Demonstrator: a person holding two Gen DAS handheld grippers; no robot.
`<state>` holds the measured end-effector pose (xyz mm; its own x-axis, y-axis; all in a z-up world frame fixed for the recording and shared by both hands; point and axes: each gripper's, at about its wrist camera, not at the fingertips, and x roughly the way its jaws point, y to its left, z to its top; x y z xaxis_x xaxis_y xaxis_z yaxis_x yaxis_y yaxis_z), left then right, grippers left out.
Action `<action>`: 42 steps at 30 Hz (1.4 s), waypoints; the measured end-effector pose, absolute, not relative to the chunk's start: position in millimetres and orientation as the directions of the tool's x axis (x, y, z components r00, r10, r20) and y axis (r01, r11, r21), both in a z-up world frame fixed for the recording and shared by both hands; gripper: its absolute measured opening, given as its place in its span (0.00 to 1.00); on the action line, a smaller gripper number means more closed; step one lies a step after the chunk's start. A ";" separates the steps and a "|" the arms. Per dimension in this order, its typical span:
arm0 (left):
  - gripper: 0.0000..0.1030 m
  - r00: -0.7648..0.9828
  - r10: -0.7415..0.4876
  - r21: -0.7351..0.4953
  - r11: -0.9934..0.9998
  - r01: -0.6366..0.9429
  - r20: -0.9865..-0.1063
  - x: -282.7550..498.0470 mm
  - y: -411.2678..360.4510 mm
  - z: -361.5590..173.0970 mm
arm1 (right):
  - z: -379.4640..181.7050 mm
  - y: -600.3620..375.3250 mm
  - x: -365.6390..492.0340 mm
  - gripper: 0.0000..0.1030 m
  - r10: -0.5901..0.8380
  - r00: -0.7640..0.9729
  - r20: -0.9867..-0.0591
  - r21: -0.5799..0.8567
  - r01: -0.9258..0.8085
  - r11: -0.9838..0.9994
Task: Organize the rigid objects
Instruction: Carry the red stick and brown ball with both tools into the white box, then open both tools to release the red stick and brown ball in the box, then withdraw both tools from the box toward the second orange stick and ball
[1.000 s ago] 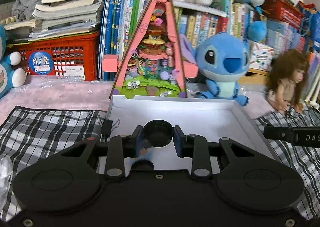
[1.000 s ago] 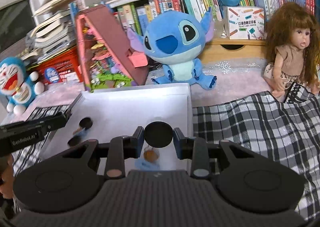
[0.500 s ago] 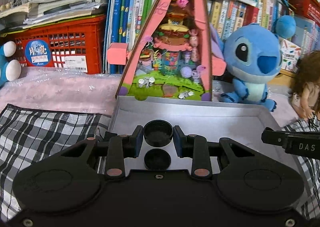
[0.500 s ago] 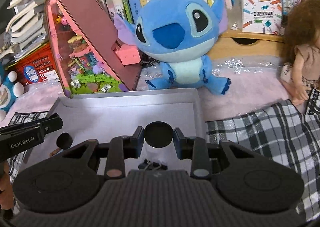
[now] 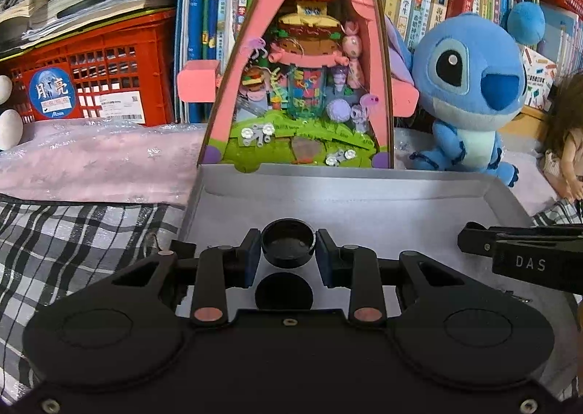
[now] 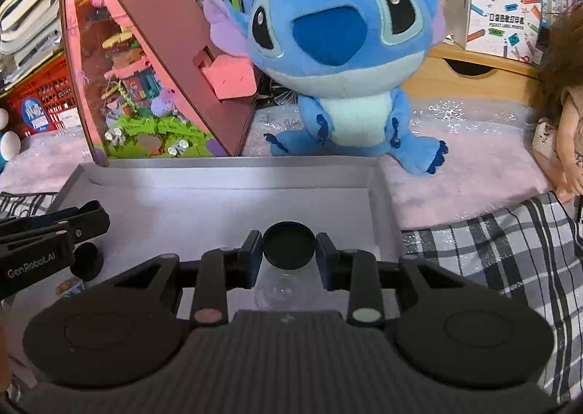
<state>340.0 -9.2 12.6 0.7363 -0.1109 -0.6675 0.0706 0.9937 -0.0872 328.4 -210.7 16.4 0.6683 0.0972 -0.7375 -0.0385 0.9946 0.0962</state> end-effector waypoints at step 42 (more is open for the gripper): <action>0.80 0.788 -0.092 0.020 0.991 0.131 -0.608 254.1 -24.8 50.9 | 50.9 -224.3 253.3 0.80 0.153 0.768 -0.622 0.126 -0.095 0.987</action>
<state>254.1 -24.8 50.9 0.7885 -0.0919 -0.6082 0.1308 0.9912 0.0197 253.3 -224.3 50.9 0.7682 0.1532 -0.6216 -0.0949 0.9875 0.1261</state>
